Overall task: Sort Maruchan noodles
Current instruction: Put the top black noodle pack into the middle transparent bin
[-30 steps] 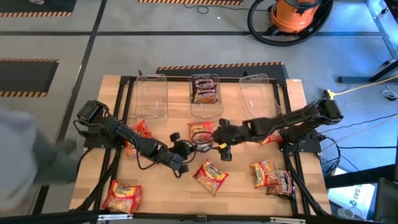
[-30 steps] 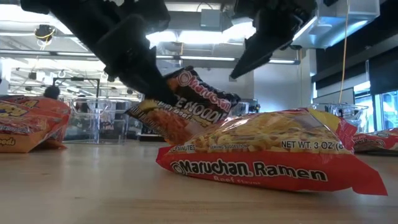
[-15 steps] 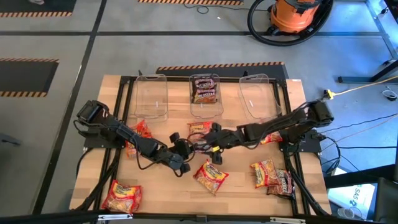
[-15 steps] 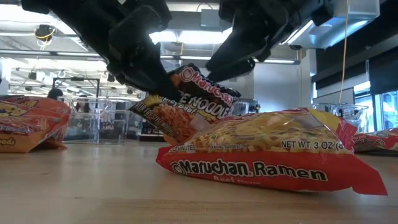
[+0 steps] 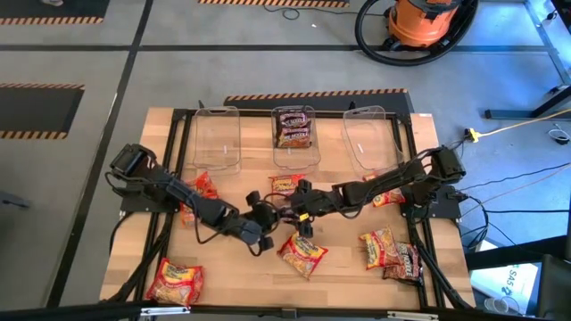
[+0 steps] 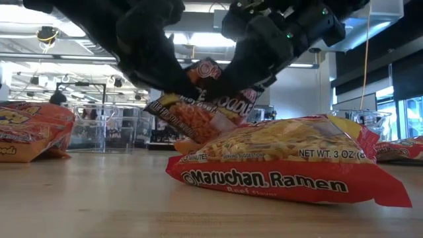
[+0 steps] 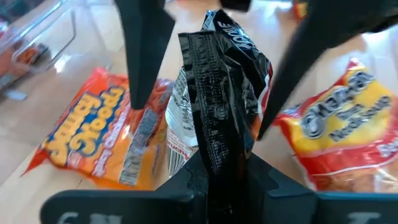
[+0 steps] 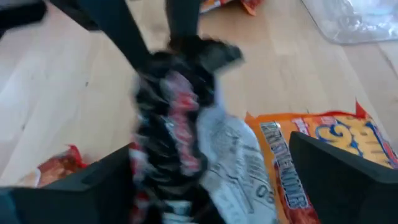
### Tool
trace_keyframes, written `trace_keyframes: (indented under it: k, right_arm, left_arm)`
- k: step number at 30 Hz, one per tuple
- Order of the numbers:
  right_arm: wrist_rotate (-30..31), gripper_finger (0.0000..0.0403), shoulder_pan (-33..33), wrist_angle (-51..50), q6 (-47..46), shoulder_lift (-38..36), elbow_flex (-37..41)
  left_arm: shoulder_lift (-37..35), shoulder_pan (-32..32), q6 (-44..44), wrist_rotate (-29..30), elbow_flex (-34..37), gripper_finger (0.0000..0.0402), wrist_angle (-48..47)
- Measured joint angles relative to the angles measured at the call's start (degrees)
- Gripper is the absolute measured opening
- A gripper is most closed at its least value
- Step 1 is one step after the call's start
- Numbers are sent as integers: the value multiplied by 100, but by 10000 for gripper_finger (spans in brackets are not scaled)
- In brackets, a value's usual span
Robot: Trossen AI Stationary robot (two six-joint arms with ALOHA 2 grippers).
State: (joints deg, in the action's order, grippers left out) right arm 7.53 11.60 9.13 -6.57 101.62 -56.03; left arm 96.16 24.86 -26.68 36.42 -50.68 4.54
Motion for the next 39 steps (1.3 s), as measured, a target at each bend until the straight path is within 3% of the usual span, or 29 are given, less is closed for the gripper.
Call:
trace_keyframes:
  k: [4,10,15,20,24,29,33,39]
  right_arm:
    - [-102,309,2,55,64,-4,-1]
    - [-121,206,2,12,107,-4,-2]
    - [-129,131,4,-21,112,-7,-2]
    - [-155,81,7,-40,122,-35,-2]
    - [-167,75,11,-38,210,-205,-2]
    - [35,88,-38,-236,255,-603,-32]
    - [186,83,-135,-923,234,-919,-309]
    - [299,83,-288,-2431,378,-1005,-1208]
  left_arm:
    - [-2,6,154,-100,0,37,56]
    - [-2,2,214,-47,0,41,55]
    - [-2,8,284,-39,0,80,69]
    - [-62,56,265,-210,0,122,-1]
    - [-414,82,155,-526,-7,127,-478]
    - [-975,350,130,-33,-17,127,-1317]
    - [-1272,599,27,317,9,127,-2158]
    - [-1293,770,-411,736,8,127,-2619]
